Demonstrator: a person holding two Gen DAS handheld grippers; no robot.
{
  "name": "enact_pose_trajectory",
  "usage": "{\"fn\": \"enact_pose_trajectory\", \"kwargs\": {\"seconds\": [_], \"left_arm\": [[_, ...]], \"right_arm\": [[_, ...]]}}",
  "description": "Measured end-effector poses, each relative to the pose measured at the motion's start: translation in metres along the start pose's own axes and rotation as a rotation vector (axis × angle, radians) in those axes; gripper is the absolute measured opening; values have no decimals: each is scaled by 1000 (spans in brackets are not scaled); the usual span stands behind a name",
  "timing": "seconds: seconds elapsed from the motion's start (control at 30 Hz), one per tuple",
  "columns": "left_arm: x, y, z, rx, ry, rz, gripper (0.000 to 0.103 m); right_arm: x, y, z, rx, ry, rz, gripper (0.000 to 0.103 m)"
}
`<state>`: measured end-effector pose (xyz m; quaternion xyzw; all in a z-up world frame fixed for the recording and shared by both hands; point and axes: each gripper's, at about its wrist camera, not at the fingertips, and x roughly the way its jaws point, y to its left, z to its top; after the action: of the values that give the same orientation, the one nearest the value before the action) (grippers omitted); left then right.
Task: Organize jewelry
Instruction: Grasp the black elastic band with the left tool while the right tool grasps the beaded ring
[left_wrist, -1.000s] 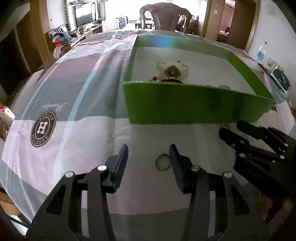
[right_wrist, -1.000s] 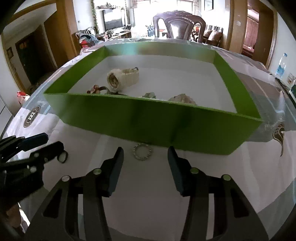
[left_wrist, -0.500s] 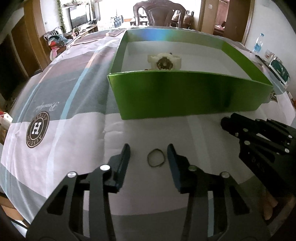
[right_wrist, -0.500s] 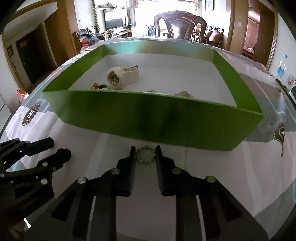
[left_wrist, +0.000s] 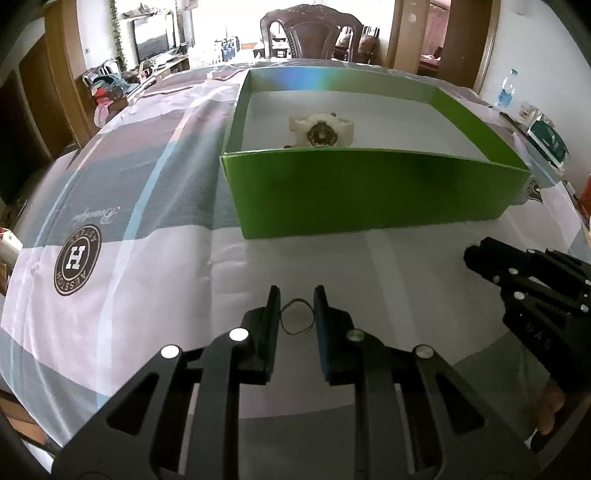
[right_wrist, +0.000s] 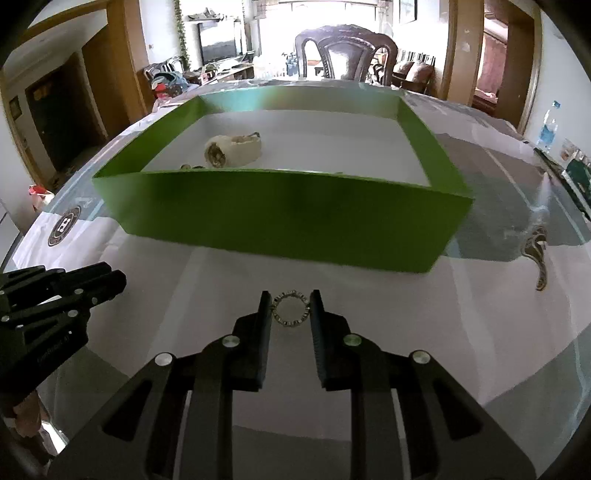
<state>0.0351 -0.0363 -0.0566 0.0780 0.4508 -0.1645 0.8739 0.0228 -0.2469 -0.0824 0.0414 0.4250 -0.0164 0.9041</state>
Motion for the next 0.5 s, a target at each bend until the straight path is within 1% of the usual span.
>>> {"fn": "enact_pose_trajectory", "kwargs": {"seconds": [0.17,0.2,0.23,0.27,0.3,0.37,0.5], "left_arm": [[0,-3,-4,3,6,-17,20],[-1,-3,-6,5,5,-23,22],[-2,-3,-7,6,3,-26,26],[-3,-3,-8,7,1,-28,33],[-5,-2,-10,8,-3,-28,36],[-8,0,-12,13,-8,-21,38],[-9,0,-15,21,-10,-18,38]], "right_arm": [[-1,-5,-7,22,24,-4,21],[-1,-5,-8,26,29,-5,22],[-2,-5,-9,30,31,-3,23],[-3,-6,-11,31,33,-4,29],[-4,-6,-13,30,30,-6,37],[-6,-6,-15,24,24,-18,44],[-3,-4,-16,11,27,-20,44]]}}
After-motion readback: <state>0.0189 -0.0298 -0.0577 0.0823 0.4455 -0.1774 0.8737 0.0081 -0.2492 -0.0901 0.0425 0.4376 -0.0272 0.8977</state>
